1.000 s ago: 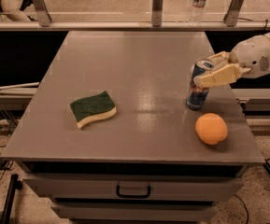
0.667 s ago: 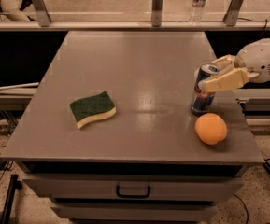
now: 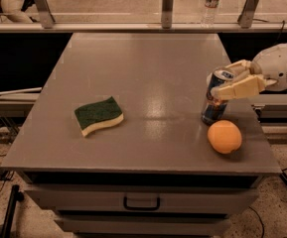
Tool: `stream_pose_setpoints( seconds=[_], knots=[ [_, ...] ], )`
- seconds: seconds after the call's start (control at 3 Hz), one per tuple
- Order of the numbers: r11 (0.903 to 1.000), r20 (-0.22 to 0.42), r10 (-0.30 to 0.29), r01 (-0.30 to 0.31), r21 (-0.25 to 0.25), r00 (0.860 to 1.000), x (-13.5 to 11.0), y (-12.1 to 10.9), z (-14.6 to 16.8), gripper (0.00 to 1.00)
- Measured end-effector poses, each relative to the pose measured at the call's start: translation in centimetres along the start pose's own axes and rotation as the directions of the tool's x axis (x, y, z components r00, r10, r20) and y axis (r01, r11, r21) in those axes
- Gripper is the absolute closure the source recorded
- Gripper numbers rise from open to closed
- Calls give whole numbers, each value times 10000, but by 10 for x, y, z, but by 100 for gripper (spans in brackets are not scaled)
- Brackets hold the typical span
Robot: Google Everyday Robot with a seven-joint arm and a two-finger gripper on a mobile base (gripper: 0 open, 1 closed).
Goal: Move redbull can near orange
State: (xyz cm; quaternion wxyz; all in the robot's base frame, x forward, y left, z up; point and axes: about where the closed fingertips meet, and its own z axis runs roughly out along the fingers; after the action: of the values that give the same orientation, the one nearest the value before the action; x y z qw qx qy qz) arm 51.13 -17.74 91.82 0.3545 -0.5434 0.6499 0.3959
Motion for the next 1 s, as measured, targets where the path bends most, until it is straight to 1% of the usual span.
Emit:
stream_pose_setpoints(
  seconds=[1.0],
  knots=[
    [10000,71,-31,31,79,10000,-4,-6,7,5]
  ],
)
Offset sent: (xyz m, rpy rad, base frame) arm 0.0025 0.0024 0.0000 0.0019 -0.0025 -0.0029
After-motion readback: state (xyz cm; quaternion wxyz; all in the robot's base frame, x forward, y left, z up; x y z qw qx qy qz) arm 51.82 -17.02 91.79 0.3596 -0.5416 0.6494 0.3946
